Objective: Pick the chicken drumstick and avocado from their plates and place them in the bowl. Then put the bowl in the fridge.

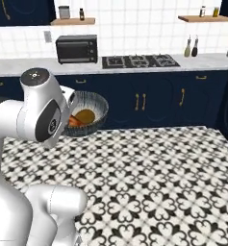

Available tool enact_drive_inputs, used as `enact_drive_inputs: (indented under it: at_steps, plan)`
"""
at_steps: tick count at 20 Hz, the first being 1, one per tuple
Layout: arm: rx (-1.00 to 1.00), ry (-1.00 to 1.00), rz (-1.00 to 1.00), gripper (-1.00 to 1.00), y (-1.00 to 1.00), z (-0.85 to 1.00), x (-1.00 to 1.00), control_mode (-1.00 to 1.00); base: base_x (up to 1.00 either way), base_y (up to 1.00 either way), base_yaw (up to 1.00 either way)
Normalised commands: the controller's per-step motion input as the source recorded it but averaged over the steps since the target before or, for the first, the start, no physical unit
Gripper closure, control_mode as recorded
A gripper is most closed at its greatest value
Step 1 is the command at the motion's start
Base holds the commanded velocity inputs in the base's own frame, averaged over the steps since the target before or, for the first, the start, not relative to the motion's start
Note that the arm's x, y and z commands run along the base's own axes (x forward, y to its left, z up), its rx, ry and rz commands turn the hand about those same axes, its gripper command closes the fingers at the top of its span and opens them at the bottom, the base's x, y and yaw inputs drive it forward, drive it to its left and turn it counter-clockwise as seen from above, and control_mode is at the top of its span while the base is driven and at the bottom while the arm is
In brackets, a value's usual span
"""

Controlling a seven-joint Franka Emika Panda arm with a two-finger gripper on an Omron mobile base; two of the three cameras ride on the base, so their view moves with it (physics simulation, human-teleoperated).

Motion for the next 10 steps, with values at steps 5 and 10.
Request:
enact_drive_inputs:
  at_steps: [5, 10]
  plan:
    - [0.00, 0.00, 0.00, 1.00, 0.00, 0.00, 0.00, 1.00, 0.87, 0.48, -0.65]
    - [0.00, 0.00, 0.00, 1.00, 0.00, 0.00, 0.00, 1.00, 0.87, 0.59, -0.67]
